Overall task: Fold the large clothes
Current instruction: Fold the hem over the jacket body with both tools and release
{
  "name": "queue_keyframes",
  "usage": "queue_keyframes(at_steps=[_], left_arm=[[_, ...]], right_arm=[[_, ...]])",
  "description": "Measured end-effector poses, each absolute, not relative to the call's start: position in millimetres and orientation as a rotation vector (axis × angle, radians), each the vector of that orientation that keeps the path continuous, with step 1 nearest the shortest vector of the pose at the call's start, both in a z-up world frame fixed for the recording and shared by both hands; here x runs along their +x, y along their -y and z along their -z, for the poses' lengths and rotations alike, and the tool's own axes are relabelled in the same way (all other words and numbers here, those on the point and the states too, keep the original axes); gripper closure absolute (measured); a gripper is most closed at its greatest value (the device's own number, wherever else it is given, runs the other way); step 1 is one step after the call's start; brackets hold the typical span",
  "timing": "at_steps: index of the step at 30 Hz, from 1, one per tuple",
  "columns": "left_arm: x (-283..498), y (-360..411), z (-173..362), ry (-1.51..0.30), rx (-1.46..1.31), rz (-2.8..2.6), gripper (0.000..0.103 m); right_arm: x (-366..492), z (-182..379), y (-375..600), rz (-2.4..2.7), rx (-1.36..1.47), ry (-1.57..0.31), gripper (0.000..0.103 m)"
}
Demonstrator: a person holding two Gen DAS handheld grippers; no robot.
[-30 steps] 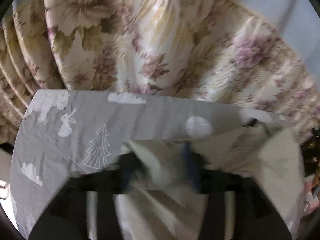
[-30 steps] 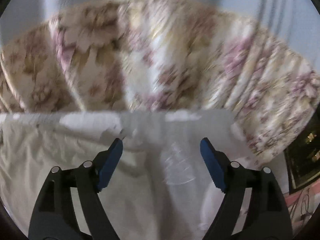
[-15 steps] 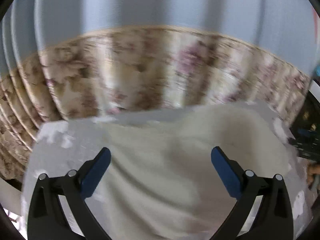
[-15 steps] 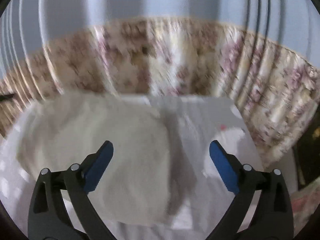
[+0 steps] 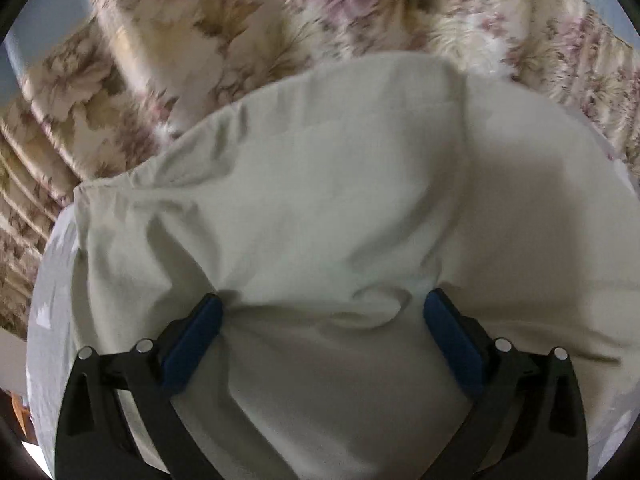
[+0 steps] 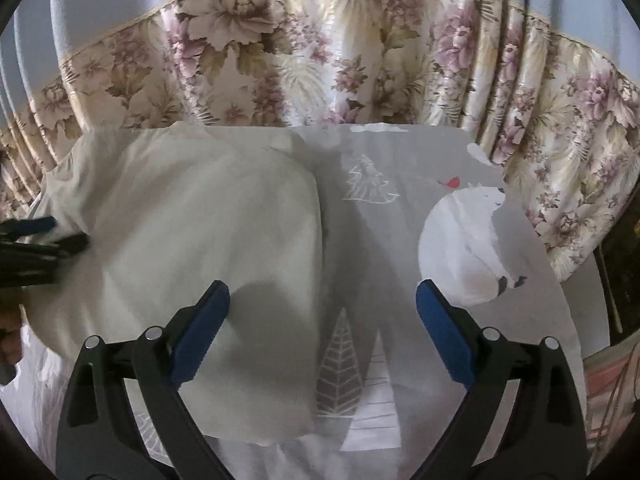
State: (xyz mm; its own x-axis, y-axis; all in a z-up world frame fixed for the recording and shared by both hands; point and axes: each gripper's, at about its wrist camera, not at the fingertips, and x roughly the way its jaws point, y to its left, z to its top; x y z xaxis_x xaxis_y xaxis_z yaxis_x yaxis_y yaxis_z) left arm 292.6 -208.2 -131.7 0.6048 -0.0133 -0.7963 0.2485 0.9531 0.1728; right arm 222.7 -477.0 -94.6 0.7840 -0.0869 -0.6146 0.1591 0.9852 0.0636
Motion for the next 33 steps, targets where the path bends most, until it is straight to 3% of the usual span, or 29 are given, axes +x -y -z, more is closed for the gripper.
queue_keyframes(at_steps=[13,17,23,25,27,28,29,33], left_arm=[[286.9,198.6,135.3,-0.886,0.252,0.195,0.001],[284.1,197.2,136.0,-0.869,0.231,0.2,0.001],[282.1,193.6,136.6,-0.844,0.19,0.226,0.001],[281.0,194.0,136.5,-0.837,0.182,0.226,0.001],[280.5,194.8,136.5,-0.834,0.178,0.221,0.001],[280.8,195.2,136.3,-0.836,0.177,0.219,0.001],[281.1,195.5,136.1,-0.84,0.176,0.216,0.001],[285.2,195.4,135.4,-0.864,0.165,0.21,0.001]], right_arm=[[263.8,102.7,463.5,-0.012,0.206,-0.696,0.008],[290.3,114.1,467.3,-0.119,0.373,-0.759,0.026],[303.7,117.2,447.1,-0.159,0.384,-0.792,0.025],[303.6,113.5,442.7,-0.165,0.358,-0.801,0.038],[300.0,108.7,441.1,-0.141,0.325,-0.8,0.066],[297.0,103.8,439.8,-0.131,0.311,-0.799,0.072],[294.7,99.1,438.5,-0.148,0.318,-0.794,0.089],[278.1,57.0,428.4,-0.22,0.317,-0.722,0.093]])
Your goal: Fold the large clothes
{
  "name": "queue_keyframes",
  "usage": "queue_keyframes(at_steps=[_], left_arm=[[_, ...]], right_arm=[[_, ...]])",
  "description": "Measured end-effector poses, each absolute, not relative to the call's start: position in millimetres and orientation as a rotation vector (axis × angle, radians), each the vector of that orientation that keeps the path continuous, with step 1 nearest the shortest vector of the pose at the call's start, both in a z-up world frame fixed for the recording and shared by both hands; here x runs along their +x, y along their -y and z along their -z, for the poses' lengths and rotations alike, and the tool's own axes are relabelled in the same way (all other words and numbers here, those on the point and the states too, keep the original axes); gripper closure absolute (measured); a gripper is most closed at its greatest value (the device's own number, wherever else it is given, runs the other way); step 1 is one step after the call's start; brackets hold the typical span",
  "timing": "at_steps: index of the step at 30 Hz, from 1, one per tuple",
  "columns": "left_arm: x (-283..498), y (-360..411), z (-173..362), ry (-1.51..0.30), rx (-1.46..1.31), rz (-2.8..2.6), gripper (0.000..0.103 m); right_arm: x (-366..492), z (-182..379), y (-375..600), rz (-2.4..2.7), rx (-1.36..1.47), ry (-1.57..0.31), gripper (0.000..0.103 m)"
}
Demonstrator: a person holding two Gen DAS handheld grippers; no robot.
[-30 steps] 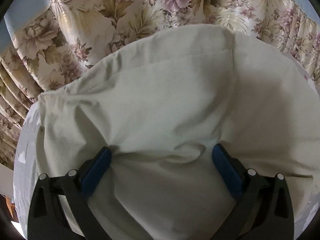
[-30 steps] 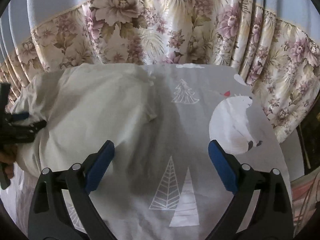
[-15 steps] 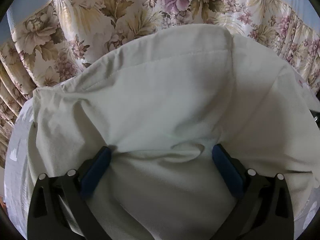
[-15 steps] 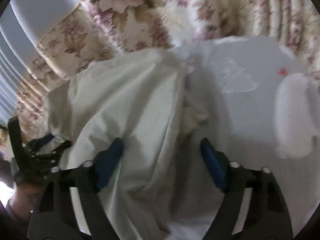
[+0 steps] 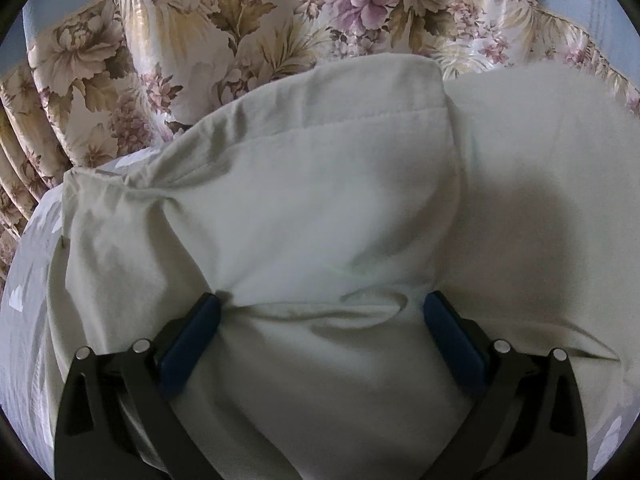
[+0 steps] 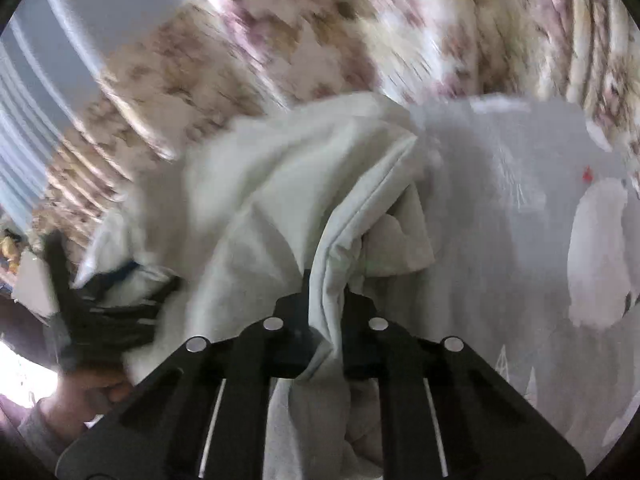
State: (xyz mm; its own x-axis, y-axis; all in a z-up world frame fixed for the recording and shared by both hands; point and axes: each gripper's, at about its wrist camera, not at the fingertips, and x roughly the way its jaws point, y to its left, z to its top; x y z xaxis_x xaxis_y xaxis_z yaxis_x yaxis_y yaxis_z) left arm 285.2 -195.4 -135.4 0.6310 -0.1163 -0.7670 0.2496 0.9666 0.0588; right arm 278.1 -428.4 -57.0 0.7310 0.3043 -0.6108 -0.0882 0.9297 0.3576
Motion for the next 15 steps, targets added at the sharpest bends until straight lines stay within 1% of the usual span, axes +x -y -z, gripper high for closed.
queue_keyframes(at_steps=[4,9,12,15], left_arm=[[289.1,193.4,134.2,-0.881,0.145,0.22,0.001],[288.8,175.0,125.2,-0.883,0.059,0.298,0.002],[282.5,140.4,101.2,-0.879,-0.064,0.324,0.002],[272.6,90.1,65.1,-0.799,-0.076,0.255,0.002]], right_arm=[[268.6,14.7,417.4,-0.349,0.383,-0.678,0.094],[274.3,-11.7,380.0,-0.447,0.445,-0.667,0.094],[283.9,-19.2,353.8,-0.475,0.498,-0.659,0.094],[289.5,-23.4,325.5,-0.484,0.514,-0.656,0.094]])
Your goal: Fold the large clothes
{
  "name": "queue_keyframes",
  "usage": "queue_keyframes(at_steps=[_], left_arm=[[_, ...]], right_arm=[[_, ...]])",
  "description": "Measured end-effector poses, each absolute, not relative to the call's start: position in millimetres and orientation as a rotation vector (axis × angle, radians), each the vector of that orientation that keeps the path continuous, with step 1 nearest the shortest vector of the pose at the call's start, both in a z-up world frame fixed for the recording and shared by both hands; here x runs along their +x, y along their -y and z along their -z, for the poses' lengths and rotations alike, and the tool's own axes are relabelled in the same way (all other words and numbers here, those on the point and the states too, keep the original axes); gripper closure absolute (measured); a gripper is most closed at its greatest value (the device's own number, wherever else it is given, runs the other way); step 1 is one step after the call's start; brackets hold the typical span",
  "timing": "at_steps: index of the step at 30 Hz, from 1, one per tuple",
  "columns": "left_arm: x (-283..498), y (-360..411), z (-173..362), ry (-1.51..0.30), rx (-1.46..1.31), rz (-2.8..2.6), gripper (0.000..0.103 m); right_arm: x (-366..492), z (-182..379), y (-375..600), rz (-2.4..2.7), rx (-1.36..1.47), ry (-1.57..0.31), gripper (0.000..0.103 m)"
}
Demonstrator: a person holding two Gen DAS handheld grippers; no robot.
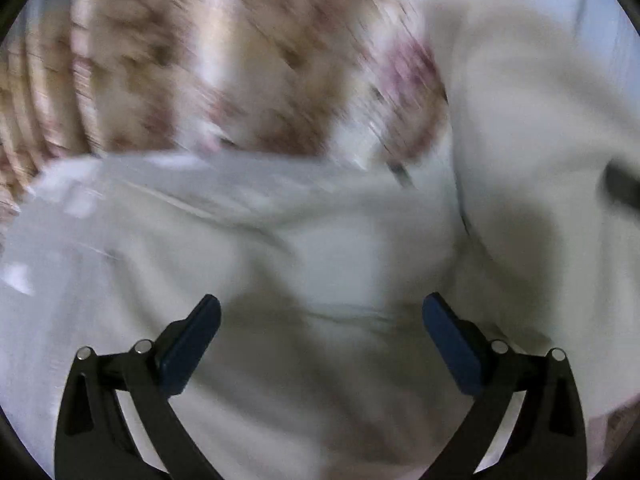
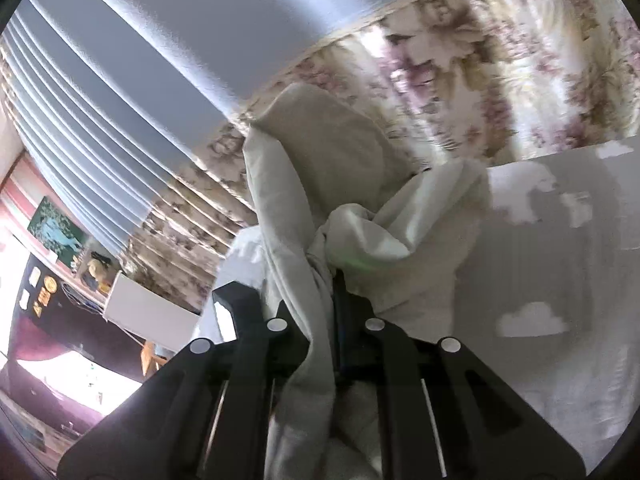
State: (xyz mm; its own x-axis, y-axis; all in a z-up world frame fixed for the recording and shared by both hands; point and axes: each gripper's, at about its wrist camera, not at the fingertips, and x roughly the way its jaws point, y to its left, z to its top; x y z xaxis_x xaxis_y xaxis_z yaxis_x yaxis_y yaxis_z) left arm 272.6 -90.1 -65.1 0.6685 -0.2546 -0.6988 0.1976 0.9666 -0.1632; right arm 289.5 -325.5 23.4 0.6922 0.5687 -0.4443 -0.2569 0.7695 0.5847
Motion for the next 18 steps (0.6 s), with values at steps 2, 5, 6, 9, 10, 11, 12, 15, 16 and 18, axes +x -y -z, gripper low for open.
queue_keyframes(at_steps=[2,5,6,9,10,11,12,15,16,18], left_arm=[[272.1,47.5,48.3,-0.784,-0.111,0.2,0.002],[270.9,-5.8,37.9,-0.771,-0.125,0.131,0.002],[269.2,-27.0,39.4,-0.777,-0.14,0.112,0.002],[262.3,-65.1,48.0,-0.782,-0.192,0.087,0.002],[259.3,-75.7,53.1,-0.789,-0.207,0.082,0.002],[255.3,-85.1,58.5,-0.792,-0.219,0.073,0.002],[253.1,-93.2,62.5,-0.797,-0.222,0.061,0.002],[244.4,-109.5,72.6,-0.809,-0.25,0.048,0.002],[243.9,-113.8,75.2,-0.816,-0.258,0.043,0.002],[237.8,-124.5,77.6,-0.823,-0.284,0.038,0.002]], right_arm=[[298.3,-23.1,299.6,-0.493,0.511,-0.663,0.094],[309.1,-19.7,262.9,-0.517,0.504,-0.675,0.094],[312.8,-16.9,251.2,-0.527,0.504,-0.683,0.094],[323.1,-5.5,204.4,-0.57,0.481,-0.714,0.095],[325.8,-1.0,187.1,-0.582,0.464,-0.723,0.095],[327.6,2.0,174.2,-0.585,0.452,-0.728,0.095],[329.9,8.8,160.3,-0.586,0.444,-0.741,0.095],[341.5,45.8,122.7,-0.545,0.401,-0.802,0.095],[345.4,60.7,112.1,-0.531,0.376,-0.823,0.095],[346.9,75.7,100.5,-0.503,0.336,-0.823,0.096]])
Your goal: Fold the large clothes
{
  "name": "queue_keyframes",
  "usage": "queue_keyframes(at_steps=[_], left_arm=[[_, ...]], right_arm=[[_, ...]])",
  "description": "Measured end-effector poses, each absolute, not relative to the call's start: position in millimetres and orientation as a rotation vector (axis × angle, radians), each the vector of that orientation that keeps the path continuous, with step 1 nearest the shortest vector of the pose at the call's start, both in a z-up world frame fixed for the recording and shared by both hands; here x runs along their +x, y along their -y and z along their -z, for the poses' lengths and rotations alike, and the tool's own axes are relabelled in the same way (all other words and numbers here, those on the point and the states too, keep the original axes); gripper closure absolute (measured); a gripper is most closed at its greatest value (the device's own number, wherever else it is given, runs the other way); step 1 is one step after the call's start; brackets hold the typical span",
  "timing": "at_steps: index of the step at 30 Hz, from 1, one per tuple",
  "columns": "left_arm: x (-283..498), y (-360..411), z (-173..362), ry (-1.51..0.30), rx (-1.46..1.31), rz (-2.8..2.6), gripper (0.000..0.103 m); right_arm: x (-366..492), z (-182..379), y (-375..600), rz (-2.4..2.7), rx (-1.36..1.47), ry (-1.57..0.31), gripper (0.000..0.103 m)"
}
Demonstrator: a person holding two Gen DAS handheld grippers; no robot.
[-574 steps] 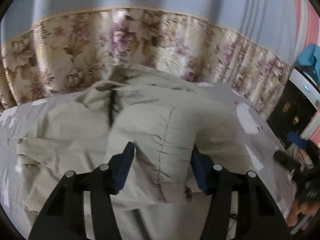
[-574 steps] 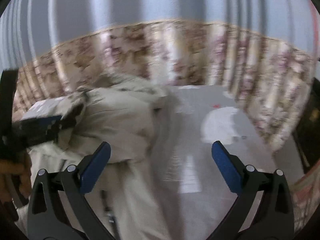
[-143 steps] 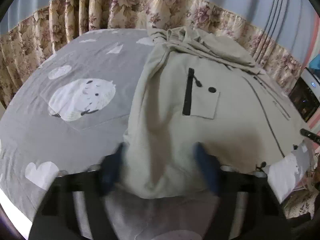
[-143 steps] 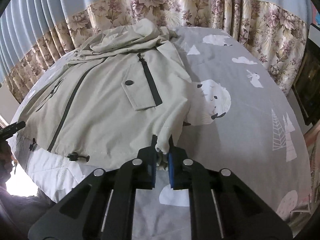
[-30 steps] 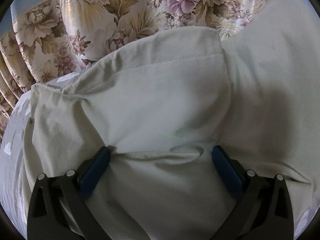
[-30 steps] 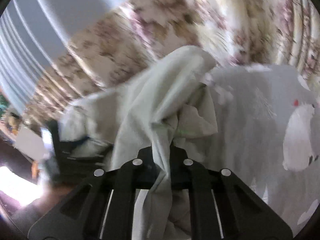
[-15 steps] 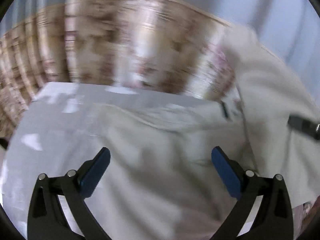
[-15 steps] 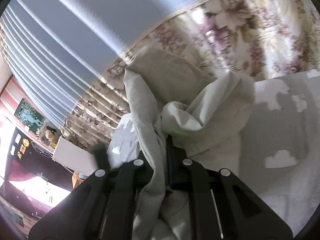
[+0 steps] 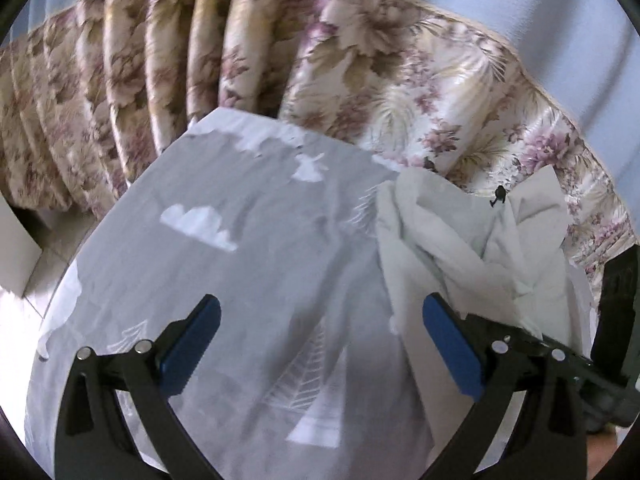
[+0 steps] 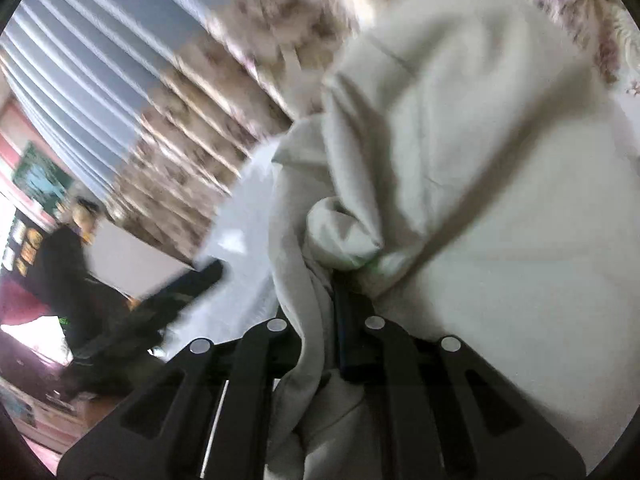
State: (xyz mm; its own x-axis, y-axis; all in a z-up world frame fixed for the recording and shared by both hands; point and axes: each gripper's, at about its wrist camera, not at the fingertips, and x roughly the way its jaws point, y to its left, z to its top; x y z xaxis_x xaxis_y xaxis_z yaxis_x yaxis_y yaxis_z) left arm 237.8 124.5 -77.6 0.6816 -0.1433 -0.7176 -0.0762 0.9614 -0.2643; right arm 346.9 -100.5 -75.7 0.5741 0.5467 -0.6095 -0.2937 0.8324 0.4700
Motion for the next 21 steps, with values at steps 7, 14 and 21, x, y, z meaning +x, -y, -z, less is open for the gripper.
queue_keyframes(at_steps=[7,14,21], left_arm=[[219.4,-114.8,43.7,-0.769,-0.283,0.085,0.002],[185.1,-23.8,0.9,-0.689,-0.121,0.208,0.002],[207.1,51.1,61.9,-0.817,0.042,0.209,0.002]], right_arm=[[306.4,33.1,102.3,-0.585,0.263,-0.707,0.016],[227.6,-31.7,186.1,-0.374,0.142,-0.432,0.003],[241.7,16.0,241.9,-0.183,0.104,-0.535,0.003]])
